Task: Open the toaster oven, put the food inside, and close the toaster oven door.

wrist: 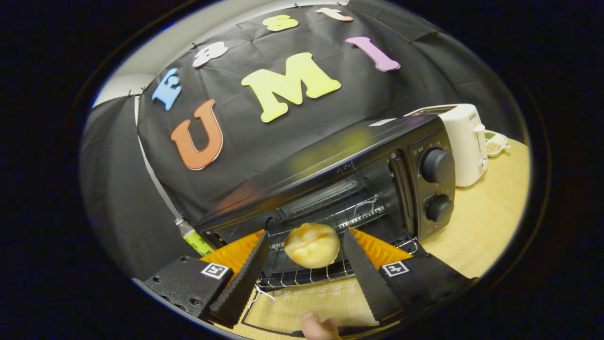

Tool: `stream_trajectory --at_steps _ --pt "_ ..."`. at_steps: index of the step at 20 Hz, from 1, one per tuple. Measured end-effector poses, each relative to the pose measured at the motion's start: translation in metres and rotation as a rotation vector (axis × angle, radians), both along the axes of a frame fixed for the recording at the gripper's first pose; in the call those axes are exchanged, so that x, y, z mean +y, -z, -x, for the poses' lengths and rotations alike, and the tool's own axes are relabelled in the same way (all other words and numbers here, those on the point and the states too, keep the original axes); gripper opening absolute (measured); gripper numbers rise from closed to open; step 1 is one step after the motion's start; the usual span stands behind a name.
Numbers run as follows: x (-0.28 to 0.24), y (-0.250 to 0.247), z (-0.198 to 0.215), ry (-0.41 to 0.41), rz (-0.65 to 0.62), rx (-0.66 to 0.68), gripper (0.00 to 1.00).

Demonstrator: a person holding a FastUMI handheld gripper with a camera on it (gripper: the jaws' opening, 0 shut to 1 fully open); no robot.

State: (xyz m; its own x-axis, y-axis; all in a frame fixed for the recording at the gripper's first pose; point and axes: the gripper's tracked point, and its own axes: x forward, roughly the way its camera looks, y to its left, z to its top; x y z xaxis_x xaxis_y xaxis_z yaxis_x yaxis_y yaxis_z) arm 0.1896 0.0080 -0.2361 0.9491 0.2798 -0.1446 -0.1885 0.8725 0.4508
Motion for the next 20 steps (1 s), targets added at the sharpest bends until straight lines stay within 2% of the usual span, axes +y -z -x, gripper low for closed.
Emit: stream_trajectory --at_steps 4,7,12,16,20 --pt "0.000 -0.007 0.029 -0.009 0.068 0.006 1.00" --pt "-0.024 -0.009 0.048 0.074 0.214 0.054 1.00" --pt "-0.034 0.007 0.081 0.074 0.365 0.077 1.00" --pt "-0.030 0.040 0.113 0.046 0.449 0.157 1.00" --pt "-0.018 0.070 0.133 -0.007 0.470 0.259 1.00"
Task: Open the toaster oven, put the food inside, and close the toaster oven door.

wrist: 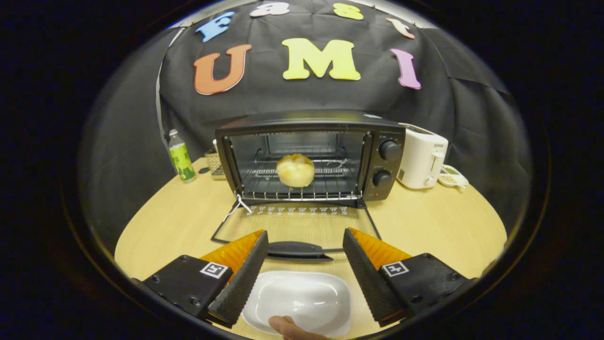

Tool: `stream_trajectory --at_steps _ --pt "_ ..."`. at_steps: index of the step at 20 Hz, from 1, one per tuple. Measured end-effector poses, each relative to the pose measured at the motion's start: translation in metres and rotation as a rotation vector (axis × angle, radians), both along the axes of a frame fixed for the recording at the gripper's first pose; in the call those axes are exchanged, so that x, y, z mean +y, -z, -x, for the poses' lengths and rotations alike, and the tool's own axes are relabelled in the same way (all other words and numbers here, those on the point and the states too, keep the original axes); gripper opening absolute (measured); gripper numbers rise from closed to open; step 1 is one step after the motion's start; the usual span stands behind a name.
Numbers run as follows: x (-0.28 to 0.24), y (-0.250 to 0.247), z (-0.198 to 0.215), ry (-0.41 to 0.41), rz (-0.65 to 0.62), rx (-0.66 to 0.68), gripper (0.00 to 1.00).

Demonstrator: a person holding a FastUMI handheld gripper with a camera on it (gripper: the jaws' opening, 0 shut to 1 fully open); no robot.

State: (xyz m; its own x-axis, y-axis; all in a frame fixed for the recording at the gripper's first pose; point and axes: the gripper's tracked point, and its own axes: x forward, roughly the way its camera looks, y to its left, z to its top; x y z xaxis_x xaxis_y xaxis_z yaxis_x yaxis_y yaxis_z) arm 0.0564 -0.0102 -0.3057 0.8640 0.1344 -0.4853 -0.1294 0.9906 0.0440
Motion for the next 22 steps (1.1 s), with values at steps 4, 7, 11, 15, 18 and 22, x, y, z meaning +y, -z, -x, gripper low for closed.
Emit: stream_trajectory --at_steps 4,7,11,15,18,22 --pt "0.014 0.017 0.011 -0.016 0.004 0.084 1.00" --pt "0.019 0.029 0.013 -0.011 0.018 0.109 1.00" --pt "0.021 0.044 0.012 0.030 0.019 0.173 1.00" --pt "0.021 0.052 0.001 0.064 0.060 0.170 1.00" --pt "0.021 0.051 -0.005 0.118 -0.024 0.170 1.00" --pt "0.019 0.039 -0.007 0.109 0.026 0.139 1.00"
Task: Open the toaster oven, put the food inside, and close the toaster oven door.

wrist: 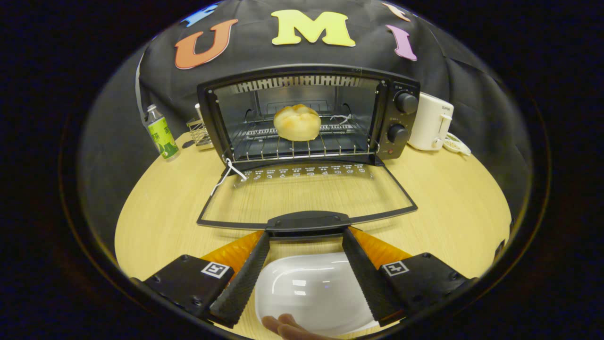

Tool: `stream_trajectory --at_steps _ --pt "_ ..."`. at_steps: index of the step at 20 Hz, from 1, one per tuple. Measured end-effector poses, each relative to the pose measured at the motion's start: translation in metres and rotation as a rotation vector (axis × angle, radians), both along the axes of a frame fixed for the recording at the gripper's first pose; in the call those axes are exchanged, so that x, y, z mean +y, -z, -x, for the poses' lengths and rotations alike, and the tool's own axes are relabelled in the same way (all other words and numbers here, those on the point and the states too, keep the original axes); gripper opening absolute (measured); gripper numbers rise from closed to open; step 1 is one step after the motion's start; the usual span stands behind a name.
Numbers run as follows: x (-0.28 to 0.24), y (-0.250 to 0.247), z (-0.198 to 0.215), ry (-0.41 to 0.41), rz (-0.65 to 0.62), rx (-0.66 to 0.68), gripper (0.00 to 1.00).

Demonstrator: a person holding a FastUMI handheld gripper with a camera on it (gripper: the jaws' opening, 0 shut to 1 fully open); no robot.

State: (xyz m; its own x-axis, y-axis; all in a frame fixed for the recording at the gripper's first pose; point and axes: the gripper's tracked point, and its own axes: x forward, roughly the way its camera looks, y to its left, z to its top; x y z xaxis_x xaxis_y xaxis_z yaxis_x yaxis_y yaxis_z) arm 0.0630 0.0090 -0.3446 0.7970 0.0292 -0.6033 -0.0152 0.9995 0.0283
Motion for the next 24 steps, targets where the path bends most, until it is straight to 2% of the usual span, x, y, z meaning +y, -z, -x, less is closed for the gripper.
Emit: stream_trajectory --at_steps 14,19,24 --pt "0.004 -0.095 -0.027 -0.075 0.059 -0.429 1.00" --pt "0.008 -0.119 -0.043 -0.096 0.066 -0.481 1.00" --pt "0.027 -0.144 -0.031 -0.135 0.058 -0.529 1.00"
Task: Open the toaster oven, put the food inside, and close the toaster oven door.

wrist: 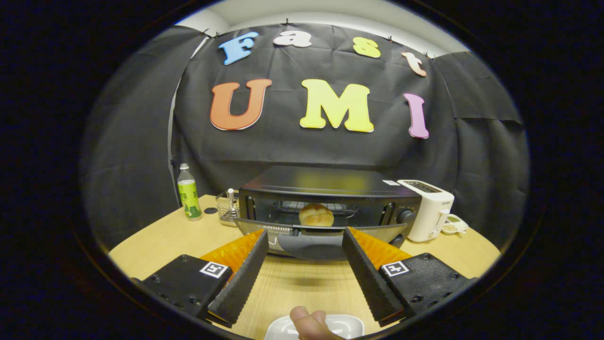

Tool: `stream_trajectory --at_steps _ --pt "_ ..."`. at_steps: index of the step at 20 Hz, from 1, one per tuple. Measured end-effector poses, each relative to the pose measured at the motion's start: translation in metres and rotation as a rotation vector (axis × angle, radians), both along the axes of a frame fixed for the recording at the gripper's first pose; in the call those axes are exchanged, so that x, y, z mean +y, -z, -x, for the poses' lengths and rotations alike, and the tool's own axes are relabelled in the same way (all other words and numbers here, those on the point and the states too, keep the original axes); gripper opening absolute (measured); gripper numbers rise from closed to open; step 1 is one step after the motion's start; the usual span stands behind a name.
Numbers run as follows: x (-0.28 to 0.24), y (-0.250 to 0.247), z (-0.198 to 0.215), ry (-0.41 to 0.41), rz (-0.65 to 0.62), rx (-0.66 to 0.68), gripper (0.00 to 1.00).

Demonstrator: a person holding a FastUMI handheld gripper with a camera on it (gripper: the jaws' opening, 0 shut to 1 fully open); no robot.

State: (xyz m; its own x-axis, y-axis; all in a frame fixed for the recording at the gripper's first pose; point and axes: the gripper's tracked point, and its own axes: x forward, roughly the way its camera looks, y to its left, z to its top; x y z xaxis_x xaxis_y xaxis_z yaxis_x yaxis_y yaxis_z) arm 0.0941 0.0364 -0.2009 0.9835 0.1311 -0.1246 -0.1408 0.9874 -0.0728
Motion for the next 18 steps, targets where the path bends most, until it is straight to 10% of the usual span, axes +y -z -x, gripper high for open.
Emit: stream_trajectory --at_steps 18 --pt "-0.044 -0.125 0.088 0.056 0.002 -0.049 1.00"
